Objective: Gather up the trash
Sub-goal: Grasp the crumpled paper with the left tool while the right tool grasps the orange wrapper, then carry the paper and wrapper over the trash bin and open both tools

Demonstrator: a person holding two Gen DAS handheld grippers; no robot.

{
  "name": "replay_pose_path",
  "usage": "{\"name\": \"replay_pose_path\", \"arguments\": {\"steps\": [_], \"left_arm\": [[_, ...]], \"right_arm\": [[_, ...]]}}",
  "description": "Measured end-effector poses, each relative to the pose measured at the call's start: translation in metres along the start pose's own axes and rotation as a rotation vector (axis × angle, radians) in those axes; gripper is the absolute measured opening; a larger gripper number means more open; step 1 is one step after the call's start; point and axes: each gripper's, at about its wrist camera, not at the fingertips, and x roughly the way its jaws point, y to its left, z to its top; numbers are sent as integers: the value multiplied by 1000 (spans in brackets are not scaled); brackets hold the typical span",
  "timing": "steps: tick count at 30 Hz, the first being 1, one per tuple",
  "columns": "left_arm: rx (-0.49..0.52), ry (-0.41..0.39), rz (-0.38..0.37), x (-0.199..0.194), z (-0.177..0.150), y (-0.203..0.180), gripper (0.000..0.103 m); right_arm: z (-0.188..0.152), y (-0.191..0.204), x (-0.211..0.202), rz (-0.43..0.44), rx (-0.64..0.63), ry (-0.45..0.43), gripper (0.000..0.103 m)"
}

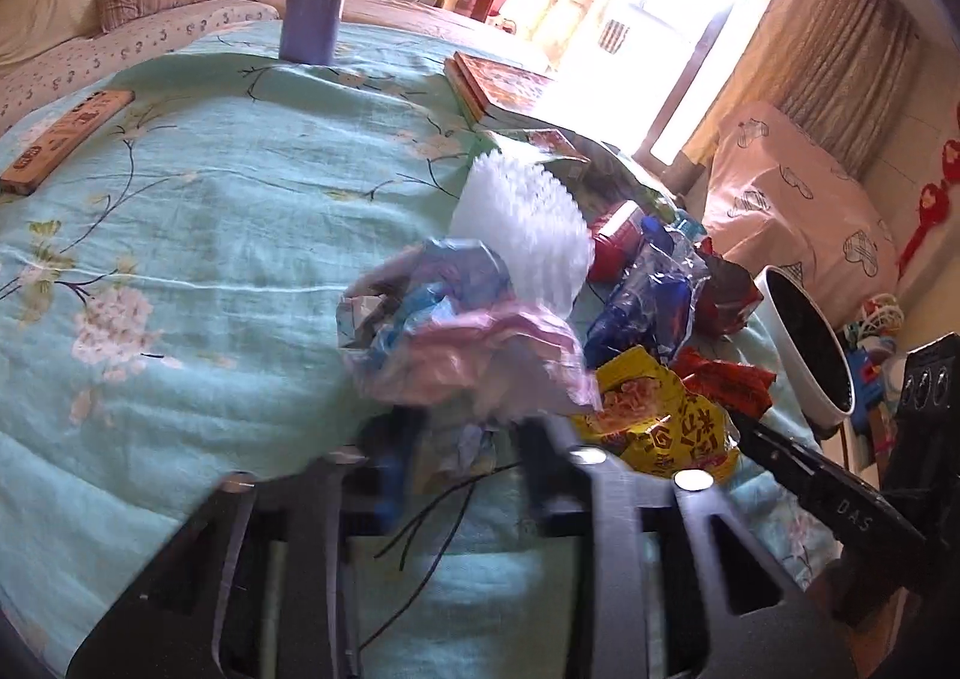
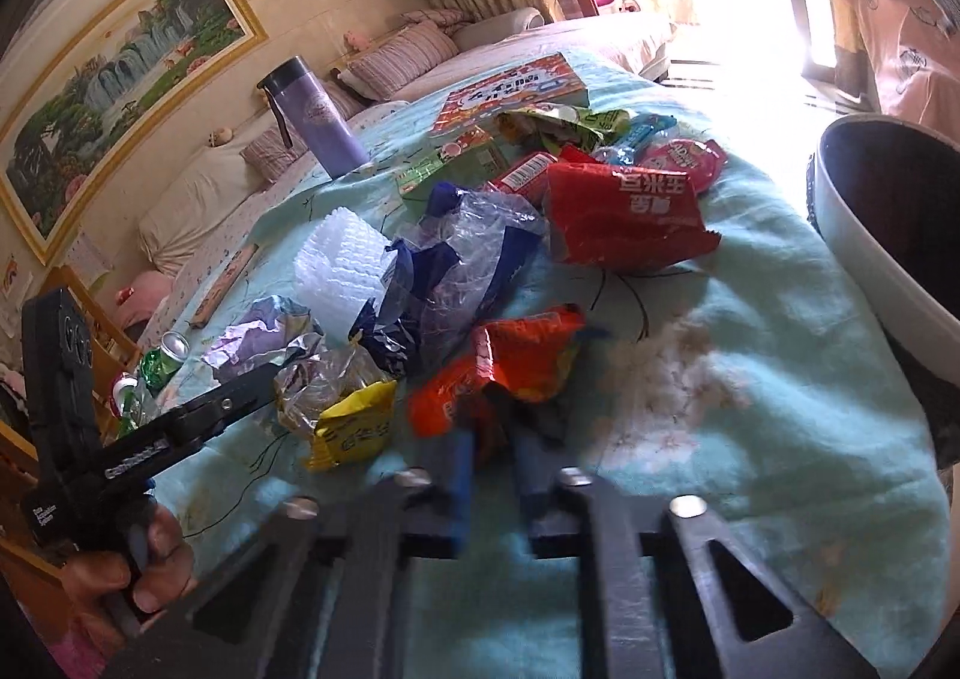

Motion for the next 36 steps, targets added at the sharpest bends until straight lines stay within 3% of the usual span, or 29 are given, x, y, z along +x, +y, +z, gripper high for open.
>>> {"name": "replay_pose_path", "arguments": {"steps": [1, 11, 18, 36], "left_arm": [[4, -12, -5, -2, -1, 0, 14], [22, -94, -21, -39, -1, -12, 13], [79, -123, -75, -58, 2, -46, 13], [286, -19, -244, -18, -10, -180, 13]], "right_arm": [[0, 0, -4, 3, 1, -13, 6], [6, -8, -47, 17, 10, -95, 5], [3, -32, -74, -15, 49, -132, 5], [3, -121, -137, -140, 166, -223, 5]]}}
